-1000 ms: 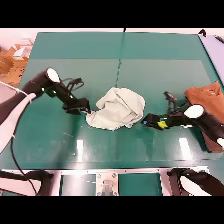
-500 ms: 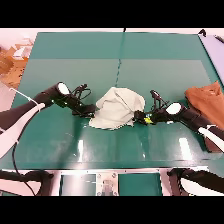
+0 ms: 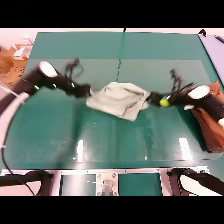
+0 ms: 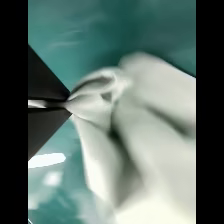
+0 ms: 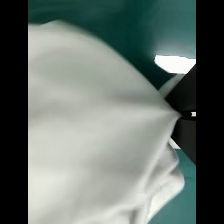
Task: Fold the shirts.
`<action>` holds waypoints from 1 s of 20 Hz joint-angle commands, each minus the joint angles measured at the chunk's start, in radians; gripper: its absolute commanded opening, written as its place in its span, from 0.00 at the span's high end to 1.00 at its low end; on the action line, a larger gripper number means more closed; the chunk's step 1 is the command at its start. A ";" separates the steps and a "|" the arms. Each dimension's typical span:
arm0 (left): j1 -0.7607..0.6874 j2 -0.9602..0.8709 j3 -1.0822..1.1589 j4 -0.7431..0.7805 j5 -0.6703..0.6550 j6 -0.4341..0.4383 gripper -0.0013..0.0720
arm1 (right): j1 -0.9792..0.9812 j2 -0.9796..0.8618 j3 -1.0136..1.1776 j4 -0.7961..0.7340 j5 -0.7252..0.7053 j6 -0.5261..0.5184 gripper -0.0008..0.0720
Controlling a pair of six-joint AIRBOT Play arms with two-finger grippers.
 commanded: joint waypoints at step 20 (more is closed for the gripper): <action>0.023 0.445 0.475 0.521 0.011 -0.079 0.94 | -0.212 0.320 0.731 -0.095 0.384 -0.060 0.97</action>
